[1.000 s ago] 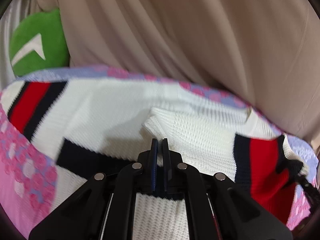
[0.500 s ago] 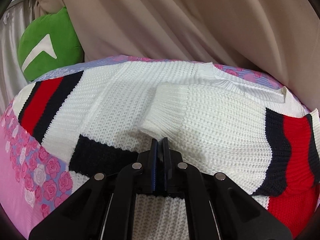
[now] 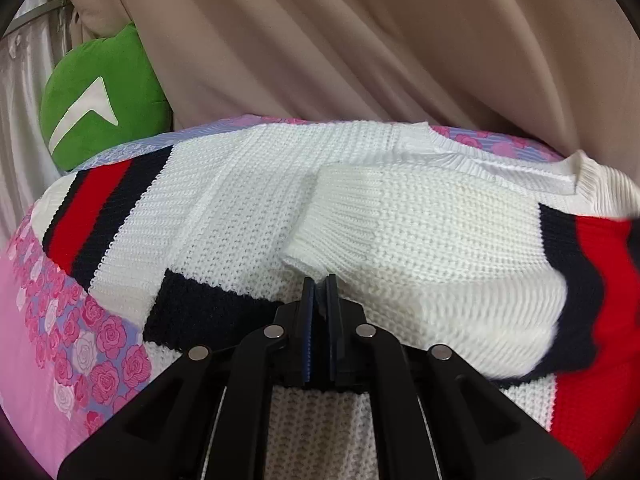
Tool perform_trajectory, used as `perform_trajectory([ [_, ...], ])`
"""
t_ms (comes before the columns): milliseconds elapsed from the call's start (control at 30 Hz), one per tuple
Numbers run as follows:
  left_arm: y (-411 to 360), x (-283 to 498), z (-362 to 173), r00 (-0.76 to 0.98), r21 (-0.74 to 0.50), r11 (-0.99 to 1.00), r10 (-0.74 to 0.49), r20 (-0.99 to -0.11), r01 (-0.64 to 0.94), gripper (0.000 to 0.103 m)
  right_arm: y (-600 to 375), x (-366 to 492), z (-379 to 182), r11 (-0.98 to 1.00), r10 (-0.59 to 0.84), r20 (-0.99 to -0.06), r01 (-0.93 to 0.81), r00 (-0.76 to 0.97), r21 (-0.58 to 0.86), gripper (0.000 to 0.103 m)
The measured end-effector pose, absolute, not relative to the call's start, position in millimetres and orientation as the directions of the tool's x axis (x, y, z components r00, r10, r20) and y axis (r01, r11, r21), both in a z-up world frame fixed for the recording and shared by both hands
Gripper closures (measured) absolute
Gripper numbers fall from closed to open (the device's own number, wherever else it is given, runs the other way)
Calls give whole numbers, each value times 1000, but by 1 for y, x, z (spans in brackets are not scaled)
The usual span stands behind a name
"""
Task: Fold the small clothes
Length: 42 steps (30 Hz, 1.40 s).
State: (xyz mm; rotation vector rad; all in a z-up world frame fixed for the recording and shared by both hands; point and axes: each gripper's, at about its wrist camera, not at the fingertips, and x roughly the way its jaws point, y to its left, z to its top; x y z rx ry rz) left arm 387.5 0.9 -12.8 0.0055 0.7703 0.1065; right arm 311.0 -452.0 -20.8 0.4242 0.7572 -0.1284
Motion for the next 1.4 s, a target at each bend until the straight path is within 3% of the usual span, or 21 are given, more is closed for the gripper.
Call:
perform_trajectory([
  [167, 12, 363, -6, 716, 32, 997, 75, -694, -74, 93, -444, 272, 9, 889, 99, -618, 210, 780, 408, 79],
  [200, 17, 353, -3, 720, 23, 997, 64, -691, -67, 76, -441, 258, 13, 896, 102, -617, 198, 780, 398, 72],
  [233, 24, 339, 1, 726, 16, 998, 54, -686, -59, 54, -436, 241, 13, 903, 107, -622, 186, 776, 388, 66],
  [267, 32, 325, 5, 734, 14, 998, 50, -677, -55, 45, -432, 224, 9, 907, 116, -628, 175, 770, 383, 55],
  [400, 60, 271, 11, 744, 16, 999, 36, -667, -34, 40, -418, 155, -11, 911, 151, -663, 157, 734, 381, 43],
  [567, 86, 220, -1, 680, -34, 999, -32, -732, 11, 32, -396, 67, -27, 887, 200, -688, 170, 698, 430, 39],
  [633, 92, 198, -9, 657, -39, 999, -41, -753, 18, 16, -386, 48, -37, 882, 216, -694, 168, 687, 441, 36],
  [700, 101, 179, -20, 636, -46, 999, -35, -771, -1, 15, -371, 35, -36, 895, 199, -688, 156, 698, 417, 27],
  [767, 106, 169, -33, 584, -79, 997, -60, -810, -8, 15, -359, 33, -36, 898, 212, -688, 140, 694, 417, 27],
  [800, 108, 165, -40, 561, -112, 994, -89, -823, -7, 15, -354, 37, -38, 899, 226, -690, 124, 688, 419, 35],
  [833, 103, 162, -38, 591, -74, 997, -56, -805, -6, 25, -350, 42, -39, 909, 210, -697, 127, 685, 398, 48],
  [867, 97, 160, -38, 589, -46, 999, -40, -807, 4, 32, -346, 50, -42, 920, 187, -722, 138, 666, 366, 90],
  [900, 91, 159, -34, 591, -59, 998, -69, -804, 36, 66, -343, 54, -41, 920, 185, -724, 142, 665, 366, 91],
  [933, 88, 158, -30, 581, -75, 996, -88, -809, 46, 93, -343, 50, -38, 915, 186, -713, 145, 676, 377, 92],
  [1033, 83, 140, -15, 587, -54, 995, -90, -804, 78, 99, -346, 13, -20, 926, 122, -697, 171, 707, 336, 98],
  [1233, 87, 101, -18, 511, -113, 983, -170, -842, 142, 95, -357, -44, -30, 920, 98, -755, 230, 649, 317, 97],
  [1300, 103, 111, -6, 540, -163, 981, -195, -819, 106, 90, -359, -40, -23, 914, 44, -743, 273, 668, 299, 89],
  [1367, 131, 135, 19, 621, -204, 978, -181, -763, 34, 69, -358, -32, -2, 912, 19, -687, 269, 726, 309, 87],
  [1400, 151, 151, 36, 684, -218, 976, -147, -715, -19, 44, -352, -23, 12, 918, 35, -656, 235, 754, 319, 81],
])
